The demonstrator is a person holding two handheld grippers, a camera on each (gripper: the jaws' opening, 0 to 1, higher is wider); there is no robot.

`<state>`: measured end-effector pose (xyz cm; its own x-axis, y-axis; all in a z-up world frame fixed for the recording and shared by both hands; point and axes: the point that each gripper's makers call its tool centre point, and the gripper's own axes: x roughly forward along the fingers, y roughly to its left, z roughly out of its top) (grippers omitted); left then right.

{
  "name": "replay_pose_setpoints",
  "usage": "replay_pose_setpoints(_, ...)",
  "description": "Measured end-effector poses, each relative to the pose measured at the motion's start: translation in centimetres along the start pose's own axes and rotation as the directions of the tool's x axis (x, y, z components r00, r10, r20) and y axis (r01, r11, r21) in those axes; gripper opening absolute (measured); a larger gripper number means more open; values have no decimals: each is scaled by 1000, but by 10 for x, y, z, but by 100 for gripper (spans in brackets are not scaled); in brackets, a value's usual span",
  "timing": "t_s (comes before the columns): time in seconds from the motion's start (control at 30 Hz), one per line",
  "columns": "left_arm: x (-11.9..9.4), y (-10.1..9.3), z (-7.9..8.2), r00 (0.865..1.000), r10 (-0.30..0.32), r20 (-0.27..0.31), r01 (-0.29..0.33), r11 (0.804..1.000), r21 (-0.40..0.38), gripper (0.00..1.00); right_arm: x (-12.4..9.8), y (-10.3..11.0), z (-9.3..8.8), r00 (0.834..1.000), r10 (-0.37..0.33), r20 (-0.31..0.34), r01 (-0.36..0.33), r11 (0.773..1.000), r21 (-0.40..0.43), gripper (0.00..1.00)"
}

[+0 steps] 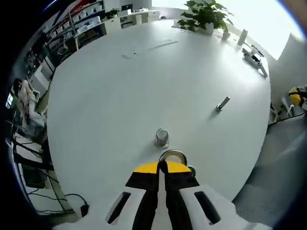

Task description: Place the washer onto the threaded stud by aligning its center hole with the stud, sliding it down to the base, and recovering from edge contact or off-axis alignment until the washer reaches the visible bottom stop.

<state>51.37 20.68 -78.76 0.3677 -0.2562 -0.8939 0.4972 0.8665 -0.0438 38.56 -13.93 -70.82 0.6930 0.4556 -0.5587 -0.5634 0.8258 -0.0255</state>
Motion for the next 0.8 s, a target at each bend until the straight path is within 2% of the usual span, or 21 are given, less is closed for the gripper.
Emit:
replay_pose_setpoints(0.2, -1, 4, 18, 999, 39, -10, -39, 998, -39, 1, -1, -1, 1, 1000, -4, 8, 4, 1000, 7, 4)
replay_pose_setpoints(0.33, 4, 5, 20, 997, 72, -41, -74, 995, -62, 1, -1, 0, 1, 1000, -3, 10, 3, 1000, 8, 4)
replay_pose_setpoints(0.5, 13, 5, 24, 995, 78, -65, -85, 990, -108, 1, -1, 0, 1, 1000, -2, 11, 2, 1000, 4, 4)
replay_pose_setpoints(0.57, 16, 9, 25, 991, 114, -70, -121, 988, -98, 1, -1, 0, 1, 1000, -2, 12, 2, 1000, 6, 4)
replay_pose_setpoints(0.8, 22, 8, 23, 987, 118, -110, -131, 984, -121, 1, -1, -1, 2, 1000, -4, 15, 3, 1000, 9, 4)
